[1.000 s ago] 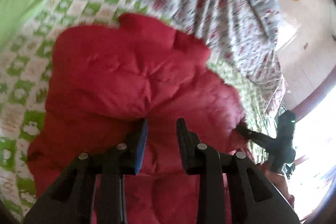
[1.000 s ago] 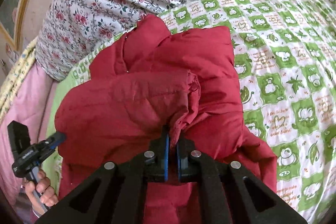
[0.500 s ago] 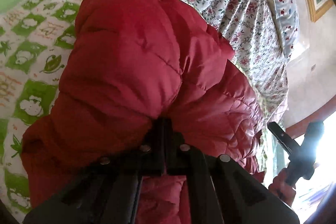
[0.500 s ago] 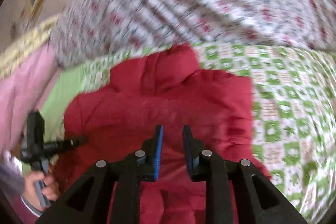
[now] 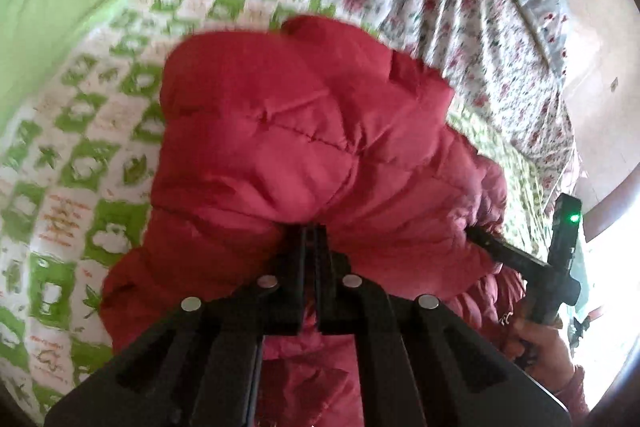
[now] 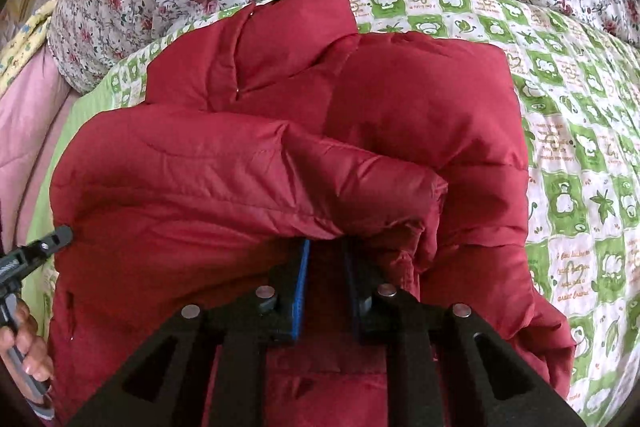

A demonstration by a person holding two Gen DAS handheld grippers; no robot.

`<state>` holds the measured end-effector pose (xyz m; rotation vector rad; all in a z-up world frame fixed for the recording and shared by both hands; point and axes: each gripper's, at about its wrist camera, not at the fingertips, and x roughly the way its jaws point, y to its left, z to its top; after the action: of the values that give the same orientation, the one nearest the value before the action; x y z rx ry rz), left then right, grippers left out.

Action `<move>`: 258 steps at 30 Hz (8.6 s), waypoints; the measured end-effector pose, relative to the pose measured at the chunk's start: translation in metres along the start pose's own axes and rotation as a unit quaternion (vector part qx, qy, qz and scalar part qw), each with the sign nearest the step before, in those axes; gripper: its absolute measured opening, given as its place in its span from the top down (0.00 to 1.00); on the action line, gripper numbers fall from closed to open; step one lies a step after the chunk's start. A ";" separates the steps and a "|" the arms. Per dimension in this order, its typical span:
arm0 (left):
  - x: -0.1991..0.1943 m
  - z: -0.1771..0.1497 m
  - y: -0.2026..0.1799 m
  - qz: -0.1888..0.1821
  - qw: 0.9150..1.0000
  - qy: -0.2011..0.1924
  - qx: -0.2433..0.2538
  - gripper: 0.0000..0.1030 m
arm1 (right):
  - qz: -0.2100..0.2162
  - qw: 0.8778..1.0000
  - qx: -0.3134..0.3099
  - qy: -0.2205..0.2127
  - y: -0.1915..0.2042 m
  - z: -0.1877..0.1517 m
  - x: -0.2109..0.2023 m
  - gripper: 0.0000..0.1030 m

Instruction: Fold large clothes

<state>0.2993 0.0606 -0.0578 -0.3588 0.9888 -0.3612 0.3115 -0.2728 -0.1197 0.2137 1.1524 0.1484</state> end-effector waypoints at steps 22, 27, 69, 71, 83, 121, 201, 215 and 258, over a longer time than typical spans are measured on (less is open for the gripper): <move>0.008 -0.007 0.008 0.014 1.000 0.018 -0.001 0.98 | 0.003 1.000 0.000 0.000 0.001 -0.015 -0.009 0.85; 0.011 -0.001 0.000 0.045 0.998 0.033 0.007 0.98 | -0.004 1.000 -0.002 0.003 0.003 -0.013 -0.009 0.85; -0.163 -0.172 0.032 0.103 0.994 0.022 -0.019 0.32 | 0.029 0.995 0.086 -0.031 -0.055 -0.173 -0.224 0.28; -0.166 -0.179 0.031 0.094 0.995 0.023 -0.021 0.32 | 0.016 0.995 0.093 -0.031 -0.064 -0.182 -0.231 0.27; -0.161 -0.197 0.022 0.101 0.994 0.048 -0.001 0.32 | -0.034 0.998 0.054 0.019 -0.037 -0.208 -0.218 0.21; -0.168 -0.233 0.015 -0.020 0.996 0.066 0.051 0.83 | 0.108 0.991 0.066 0.046 -0.057 -0.238 -0.221 0.77; 0.016 0.119 0.047 -0.045 0.992 -0.060 -0.106 0.79 | 0.151 0.922 0.331 -0.133 -0.129 0.062 -0.007 0.74; -0.089 0.084 -0.011 -0.058 0.989 -0.137 -0.027 0.63 | 0.109 0.934 0.310 -0.137 -0.121 0.072 0.003 0.74; 0.050 0.084 -0.011 0.061 0.997 -0.039 0.039 0.62 | -0.021 0.999 0.023 -0.038 -0.016 0.082 0.019 0.20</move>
<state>0.3951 0.0388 -0.0480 -0.2390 0.9133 -0.2723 0.3946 -0.2919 -0.1087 0.2335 1.0842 0.0767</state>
